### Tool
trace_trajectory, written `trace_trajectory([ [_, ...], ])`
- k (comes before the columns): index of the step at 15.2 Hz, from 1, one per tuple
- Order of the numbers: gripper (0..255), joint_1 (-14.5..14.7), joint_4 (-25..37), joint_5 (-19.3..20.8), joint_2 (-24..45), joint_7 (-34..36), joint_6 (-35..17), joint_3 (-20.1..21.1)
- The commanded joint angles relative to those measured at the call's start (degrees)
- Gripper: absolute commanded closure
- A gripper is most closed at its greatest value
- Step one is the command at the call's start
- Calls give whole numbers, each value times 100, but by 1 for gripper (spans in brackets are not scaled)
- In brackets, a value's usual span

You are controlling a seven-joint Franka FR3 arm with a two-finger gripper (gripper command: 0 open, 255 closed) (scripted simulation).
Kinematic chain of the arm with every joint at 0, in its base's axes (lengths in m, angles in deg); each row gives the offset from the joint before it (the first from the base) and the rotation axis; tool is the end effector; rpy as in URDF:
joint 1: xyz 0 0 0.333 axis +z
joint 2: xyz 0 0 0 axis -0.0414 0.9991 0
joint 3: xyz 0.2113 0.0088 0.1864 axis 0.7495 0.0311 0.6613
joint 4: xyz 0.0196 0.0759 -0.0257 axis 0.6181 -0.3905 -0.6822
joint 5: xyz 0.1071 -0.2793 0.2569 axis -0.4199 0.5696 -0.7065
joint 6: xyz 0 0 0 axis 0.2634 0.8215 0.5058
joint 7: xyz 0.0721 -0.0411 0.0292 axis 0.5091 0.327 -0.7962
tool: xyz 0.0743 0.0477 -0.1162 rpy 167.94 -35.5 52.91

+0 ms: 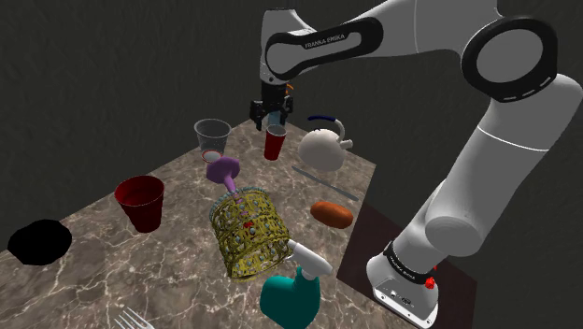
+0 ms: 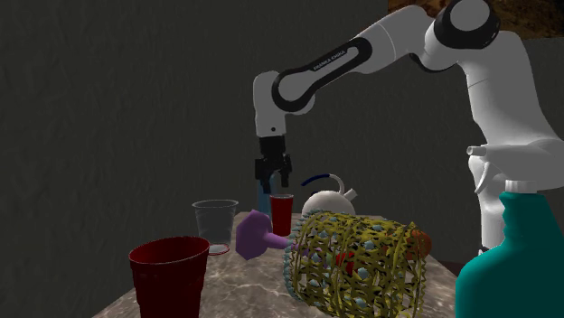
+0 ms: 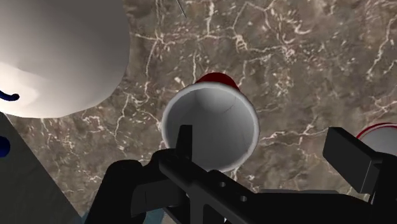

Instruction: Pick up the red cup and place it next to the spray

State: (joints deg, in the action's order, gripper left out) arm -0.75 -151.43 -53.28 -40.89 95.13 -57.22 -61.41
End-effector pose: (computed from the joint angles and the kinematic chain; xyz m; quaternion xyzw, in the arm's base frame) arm 0.5728 0.0453 0.3354 0.9914 -0.1174 -0.0234 0.0532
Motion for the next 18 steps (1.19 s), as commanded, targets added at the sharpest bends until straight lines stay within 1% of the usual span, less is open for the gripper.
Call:
trace_trajectory([
  [1,0,8,-4,14,124,37,-119,2],
  [7,0,-8,-263,50,267,60,-521,-17],
  [14,0,-8,-262,50,268,60,-520,-17],
  [15,255,-8,-262,50,268,60,-520,-17],
  [18,255,-8,-262,50,268,60,-520,-17],
])
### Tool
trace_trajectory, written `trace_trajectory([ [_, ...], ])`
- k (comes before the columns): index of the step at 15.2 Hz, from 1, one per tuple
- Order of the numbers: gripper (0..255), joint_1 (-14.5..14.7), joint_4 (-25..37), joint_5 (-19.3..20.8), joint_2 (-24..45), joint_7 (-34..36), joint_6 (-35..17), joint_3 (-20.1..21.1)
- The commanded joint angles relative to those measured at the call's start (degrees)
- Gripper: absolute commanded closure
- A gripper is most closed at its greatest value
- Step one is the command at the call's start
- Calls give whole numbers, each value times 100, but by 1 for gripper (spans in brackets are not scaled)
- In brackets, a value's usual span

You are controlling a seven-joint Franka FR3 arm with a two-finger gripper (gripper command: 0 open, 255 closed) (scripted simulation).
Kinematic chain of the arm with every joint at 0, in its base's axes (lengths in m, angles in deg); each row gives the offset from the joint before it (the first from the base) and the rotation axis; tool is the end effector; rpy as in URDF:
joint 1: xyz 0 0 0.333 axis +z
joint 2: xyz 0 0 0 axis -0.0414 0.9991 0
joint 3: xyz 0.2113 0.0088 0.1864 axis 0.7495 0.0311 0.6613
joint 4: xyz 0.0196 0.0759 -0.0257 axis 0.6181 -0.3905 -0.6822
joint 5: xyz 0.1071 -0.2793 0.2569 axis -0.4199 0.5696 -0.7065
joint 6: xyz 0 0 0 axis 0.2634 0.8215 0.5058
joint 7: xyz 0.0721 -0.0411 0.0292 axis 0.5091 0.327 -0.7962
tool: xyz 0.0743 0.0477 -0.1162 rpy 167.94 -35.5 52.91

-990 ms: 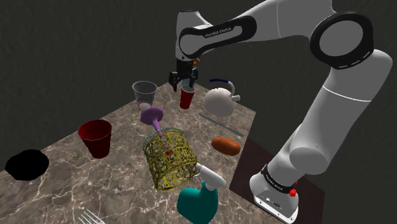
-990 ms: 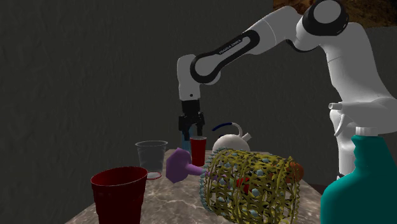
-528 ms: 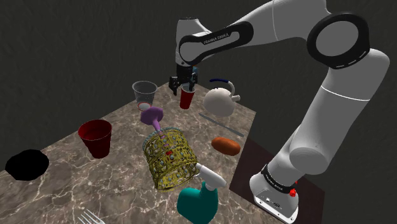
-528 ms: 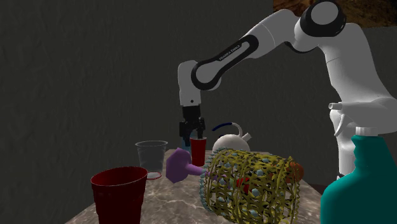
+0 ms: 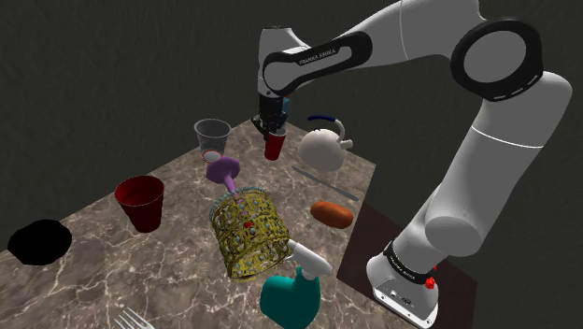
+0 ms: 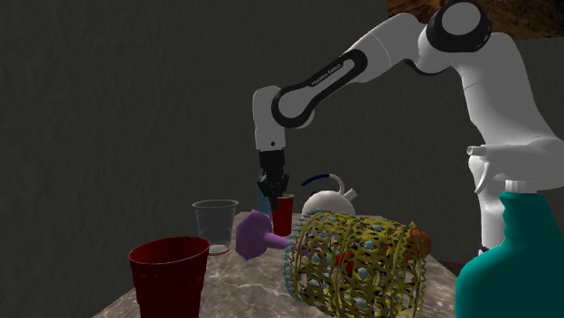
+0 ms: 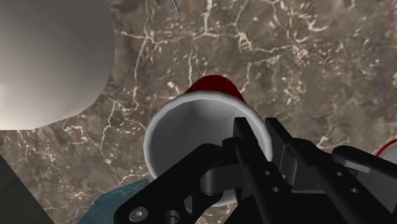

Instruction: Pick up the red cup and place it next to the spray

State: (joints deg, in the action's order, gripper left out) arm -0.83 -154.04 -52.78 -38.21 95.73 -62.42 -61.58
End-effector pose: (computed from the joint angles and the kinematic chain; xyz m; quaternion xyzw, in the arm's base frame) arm 0.5729 0.0438 0.2951 0.9913 -0.1182 -0.0240 0.0532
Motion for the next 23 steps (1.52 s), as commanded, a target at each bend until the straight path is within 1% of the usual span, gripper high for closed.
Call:
trace_trajectory([
  [1,255,0,0,0,0,0,0,0],
  [6,255,0,0,0,0,0,-1,0],
  [23,255,2,774,-94,-440,-142,1206,18],
])
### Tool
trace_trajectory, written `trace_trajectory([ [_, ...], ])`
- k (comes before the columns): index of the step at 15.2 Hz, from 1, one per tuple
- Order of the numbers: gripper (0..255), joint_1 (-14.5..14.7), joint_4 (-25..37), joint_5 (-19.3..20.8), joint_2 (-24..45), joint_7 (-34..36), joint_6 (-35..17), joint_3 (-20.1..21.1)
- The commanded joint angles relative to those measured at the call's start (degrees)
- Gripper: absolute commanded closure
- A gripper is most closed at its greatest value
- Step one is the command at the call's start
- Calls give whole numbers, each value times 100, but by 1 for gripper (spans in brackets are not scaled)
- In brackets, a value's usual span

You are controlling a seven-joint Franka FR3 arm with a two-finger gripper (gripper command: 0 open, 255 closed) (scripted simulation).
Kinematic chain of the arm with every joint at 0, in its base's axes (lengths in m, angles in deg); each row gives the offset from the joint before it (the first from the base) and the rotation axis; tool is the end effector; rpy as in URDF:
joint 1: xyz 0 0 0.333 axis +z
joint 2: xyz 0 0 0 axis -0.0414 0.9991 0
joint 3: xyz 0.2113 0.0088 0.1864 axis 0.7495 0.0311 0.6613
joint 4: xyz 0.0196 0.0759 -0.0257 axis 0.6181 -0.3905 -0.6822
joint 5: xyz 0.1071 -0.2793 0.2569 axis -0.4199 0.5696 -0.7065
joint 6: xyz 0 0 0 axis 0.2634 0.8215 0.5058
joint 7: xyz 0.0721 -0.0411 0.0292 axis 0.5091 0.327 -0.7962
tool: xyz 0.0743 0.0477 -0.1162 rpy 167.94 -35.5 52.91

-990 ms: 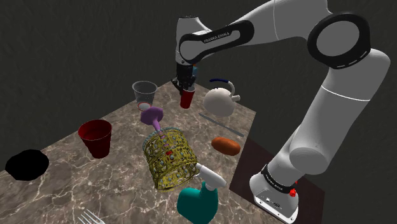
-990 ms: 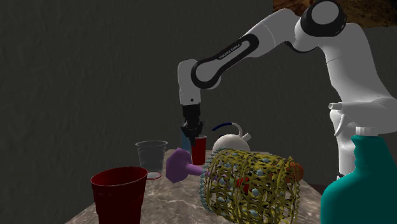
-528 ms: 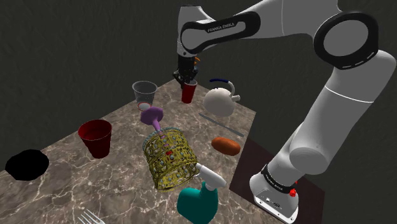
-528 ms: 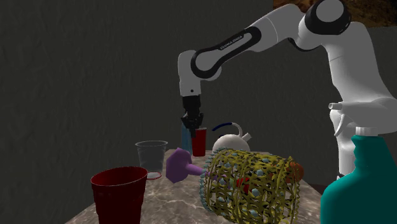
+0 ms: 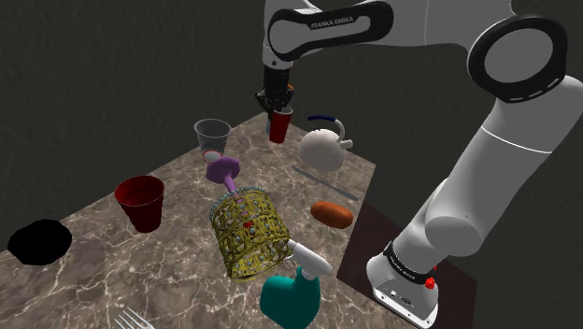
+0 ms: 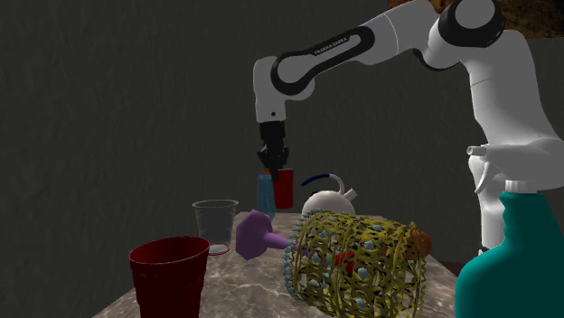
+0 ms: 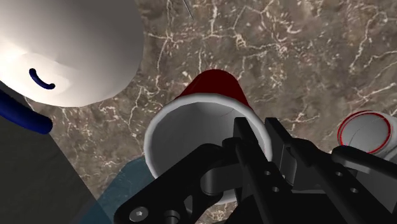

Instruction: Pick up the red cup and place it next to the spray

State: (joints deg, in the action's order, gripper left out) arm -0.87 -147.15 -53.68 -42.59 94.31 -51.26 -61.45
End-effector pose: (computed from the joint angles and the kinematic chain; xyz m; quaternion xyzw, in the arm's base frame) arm 0.5749 0.0429 0.3788 0.9913 -0.1182 -0.0237 0.0532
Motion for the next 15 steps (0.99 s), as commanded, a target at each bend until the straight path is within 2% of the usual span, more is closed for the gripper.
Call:
trace_trajectory([
  [1,255,6,142,-7,-19,-8,163,5],
  [15,255,16,1102,-38,-113,-102,1212,14],
])
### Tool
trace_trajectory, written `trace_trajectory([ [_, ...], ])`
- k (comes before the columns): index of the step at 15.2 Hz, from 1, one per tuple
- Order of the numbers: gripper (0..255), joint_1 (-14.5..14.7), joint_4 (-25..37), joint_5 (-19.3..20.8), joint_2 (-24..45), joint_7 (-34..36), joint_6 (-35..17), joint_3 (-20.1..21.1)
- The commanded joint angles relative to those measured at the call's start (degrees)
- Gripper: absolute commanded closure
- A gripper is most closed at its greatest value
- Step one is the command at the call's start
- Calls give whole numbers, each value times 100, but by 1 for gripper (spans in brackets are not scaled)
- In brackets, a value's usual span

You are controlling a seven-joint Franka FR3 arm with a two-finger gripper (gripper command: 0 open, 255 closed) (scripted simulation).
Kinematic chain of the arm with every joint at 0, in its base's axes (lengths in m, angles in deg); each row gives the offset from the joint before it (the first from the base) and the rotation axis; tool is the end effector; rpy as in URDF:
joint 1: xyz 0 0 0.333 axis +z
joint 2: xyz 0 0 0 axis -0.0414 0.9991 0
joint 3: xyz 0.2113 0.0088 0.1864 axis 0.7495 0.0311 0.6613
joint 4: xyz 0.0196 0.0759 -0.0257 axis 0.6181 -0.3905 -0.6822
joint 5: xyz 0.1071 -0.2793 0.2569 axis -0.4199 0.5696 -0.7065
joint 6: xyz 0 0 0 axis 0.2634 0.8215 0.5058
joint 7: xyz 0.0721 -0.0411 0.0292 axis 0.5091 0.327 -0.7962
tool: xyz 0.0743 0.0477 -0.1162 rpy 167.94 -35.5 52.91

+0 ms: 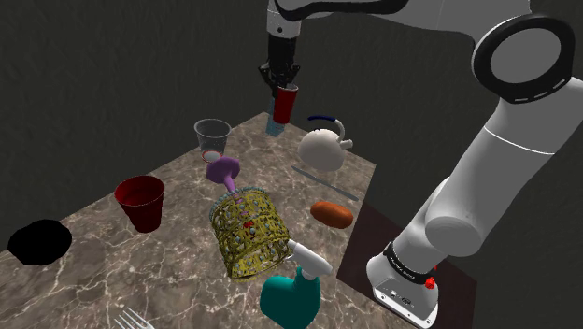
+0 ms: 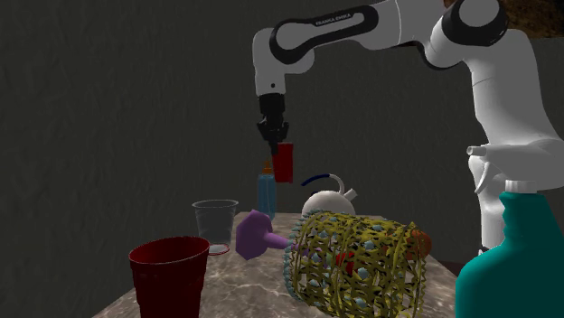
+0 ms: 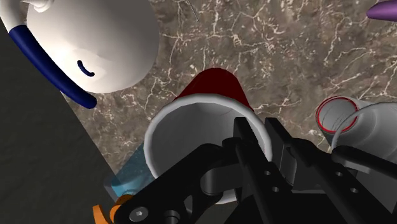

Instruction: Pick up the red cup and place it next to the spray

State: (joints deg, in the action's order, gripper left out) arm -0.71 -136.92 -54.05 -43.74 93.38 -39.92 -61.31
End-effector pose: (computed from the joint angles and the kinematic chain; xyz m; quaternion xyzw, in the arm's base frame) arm 0.5765 0.0441 0.4590 0.9913 -0.1182 -0.0237 0.0532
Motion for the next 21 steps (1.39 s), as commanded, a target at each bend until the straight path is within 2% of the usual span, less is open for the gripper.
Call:
trace_trajectory([
  [1,255,1,159,-2,4,-15,156,0],
  [12,255,16,1177,4,133,-80,1043,9],
  [21,255,42,2252,33,404,-133,1846,18],
])
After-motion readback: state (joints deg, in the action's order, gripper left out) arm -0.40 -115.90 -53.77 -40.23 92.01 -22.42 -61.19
